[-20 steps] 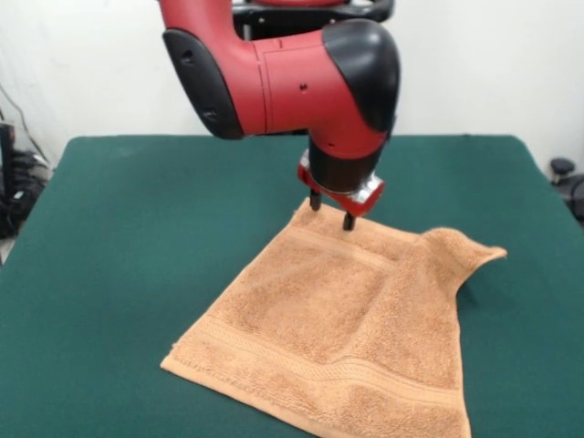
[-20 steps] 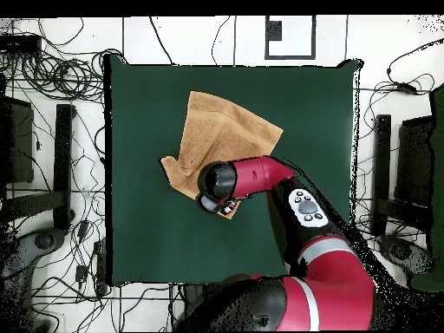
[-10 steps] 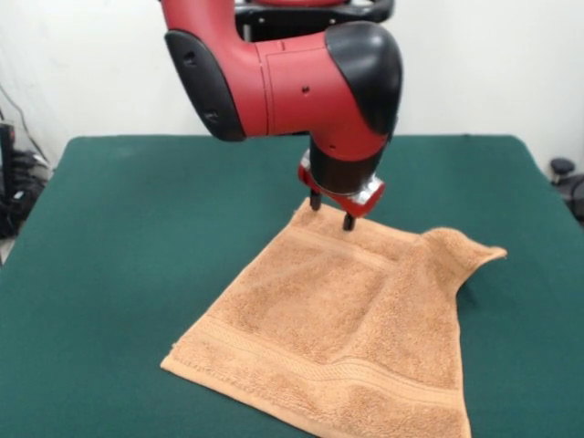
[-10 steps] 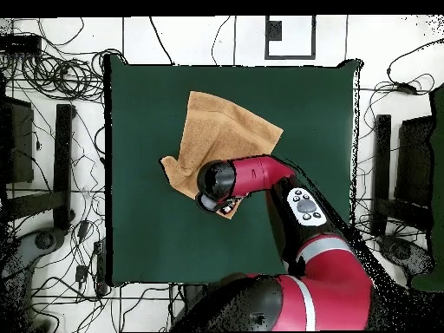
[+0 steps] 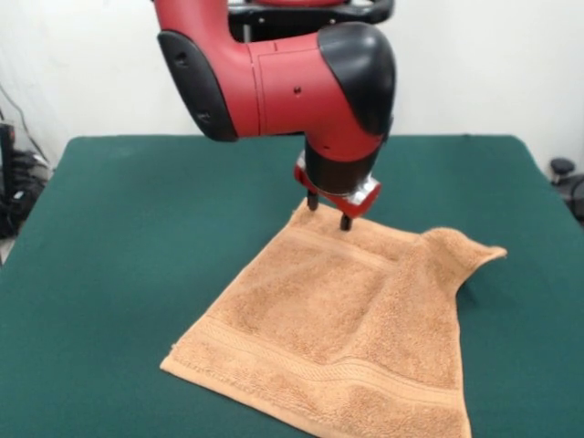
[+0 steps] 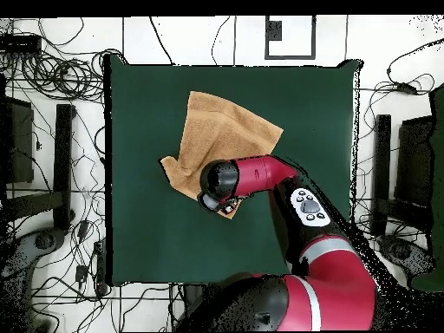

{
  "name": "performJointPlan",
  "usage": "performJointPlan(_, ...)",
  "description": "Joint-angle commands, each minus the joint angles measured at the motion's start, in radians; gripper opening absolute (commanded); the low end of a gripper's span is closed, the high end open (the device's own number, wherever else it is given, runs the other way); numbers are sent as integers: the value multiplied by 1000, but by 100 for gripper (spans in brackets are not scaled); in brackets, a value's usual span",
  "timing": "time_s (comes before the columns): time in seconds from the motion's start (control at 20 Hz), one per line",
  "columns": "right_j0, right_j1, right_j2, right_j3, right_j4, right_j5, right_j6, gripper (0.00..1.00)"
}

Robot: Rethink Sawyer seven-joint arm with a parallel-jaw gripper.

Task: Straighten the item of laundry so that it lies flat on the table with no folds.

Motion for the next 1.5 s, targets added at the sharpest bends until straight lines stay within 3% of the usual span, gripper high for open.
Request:
performJointPlan(0.05, -65, 102, -22, 20, -74, -61, -164, 100)
performJointPlan(0.55, -141, 53, -28, 79, -110, -57, -212, 100)
performJointPlan(1.5, -178, 5, -14, 128, -144, -34, -219, 100)
